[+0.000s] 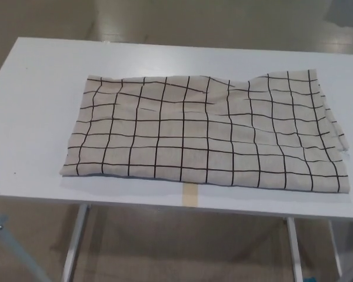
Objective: Use the left hand to fold a white towel with checkered patterns in half.
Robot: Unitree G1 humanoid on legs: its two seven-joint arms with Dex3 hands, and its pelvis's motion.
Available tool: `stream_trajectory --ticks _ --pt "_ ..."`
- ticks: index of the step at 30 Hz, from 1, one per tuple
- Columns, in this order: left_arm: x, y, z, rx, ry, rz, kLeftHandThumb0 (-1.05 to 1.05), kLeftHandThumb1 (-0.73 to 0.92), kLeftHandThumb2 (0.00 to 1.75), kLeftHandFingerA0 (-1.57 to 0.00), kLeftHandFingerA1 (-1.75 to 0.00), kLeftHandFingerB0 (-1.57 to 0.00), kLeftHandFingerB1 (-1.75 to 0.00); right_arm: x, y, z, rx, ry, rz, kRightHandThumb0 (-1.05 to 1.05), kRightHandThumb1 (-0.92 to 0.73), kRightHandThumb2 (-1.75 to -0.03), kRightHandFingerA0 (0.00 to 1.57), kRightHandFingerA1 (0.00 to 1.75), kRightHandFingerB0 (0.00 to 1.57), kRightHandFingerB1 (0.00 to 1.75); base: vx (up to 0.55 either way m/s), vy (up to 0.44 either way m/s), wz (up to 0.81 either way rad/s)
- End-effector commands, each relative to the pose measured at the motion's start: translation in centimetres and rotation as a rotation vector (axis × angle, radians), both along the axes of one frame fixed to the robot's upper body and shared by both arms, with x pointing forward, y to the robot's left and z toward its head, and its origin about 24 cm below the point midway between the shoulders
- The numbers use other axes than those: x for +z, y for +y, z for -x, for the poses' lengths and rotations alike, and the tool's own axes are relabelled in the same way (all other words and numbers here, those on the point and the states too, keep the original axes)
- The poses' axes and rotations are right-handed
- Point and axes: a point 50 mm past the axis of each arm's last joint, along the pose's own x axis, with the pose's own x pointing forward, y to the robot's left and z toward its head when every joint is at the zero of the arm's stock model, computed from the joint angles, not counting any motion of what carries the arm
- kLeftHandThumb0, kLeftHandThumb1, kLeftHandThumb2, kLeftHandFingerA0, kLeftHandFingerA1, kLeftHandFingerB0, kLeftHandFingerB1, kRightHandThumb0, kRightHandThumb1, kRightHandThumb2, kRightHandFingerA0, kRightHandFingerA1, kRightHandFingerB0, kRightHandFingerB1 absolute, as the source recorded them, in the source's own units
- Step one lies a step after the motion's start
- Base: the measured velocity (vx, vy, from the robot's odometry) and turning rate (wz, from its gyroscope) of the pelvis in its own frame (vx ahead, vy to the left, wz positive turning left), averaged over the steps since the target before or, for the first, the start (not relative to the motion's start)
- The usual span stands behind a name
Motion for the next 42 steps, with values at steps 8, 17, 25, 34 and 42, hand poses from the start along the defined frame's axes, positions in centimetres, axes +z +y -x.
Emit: stream_trajectory --ticks 8,17,25,34,42 --pt "1.5 -0.4 -0.3 -0.073 -0.151 0.010 -0.39 0.39 0.66 0.00 -0.24 0.00 -0.16 0.7 1.0 0.3 -0.010 -0.070 -0.043 -0.36 -0.57 -0.57 0.47 0.68 0.46 0.50 0.00 0.000 0.00" --pt "9.2 -4.1 -2.1 -0.326 -0.550 -0.330 -0.51 0.35 0.66 0.00 -0.17 0.00 -0.07 1.2 5.8 1.3 0.180 -0.083 -0.107 -0.39 -0.55 -0.57 0.51 0.64 0.48 0.48 0.00 0.000 0.00" --pt "16.3 -6.7 -2.5 -0.460 -0.804 -0.689 -0.57 0.39 0.70 0.00 -0.12 0.00 0.00 0.4 6.3 1.6 0.270 -0.045 -0.034 -0.38 -0.57 -0.56 0.49 0.64 0.46 0.48 0.00 0.000 0.00" --pt "19.5 -9.7 -5.5 -0.587 -0.902 -0.810 -0.63 0.40 0.74 0.00 -0.13 0.00 -0.02 0.2 6.9 1.9 0.288 -0.060 -0.044 -0.37 -0.58 -0.56 0.48 0.65 0.45 0.50 0.00 0.000 0.00" --pt "19.8 -11.6 -9.2 -0.756 -0.831 -0.901 -0.69 0.49 0.59 0.00 -0.18 0.00 -0.22 0.3 7.2 2.4 0.277 -0.056 -0.040 -0.38 -0.58 -0.57 0.50 0.65 0.43 0.50 0.00 0.000 0.00"
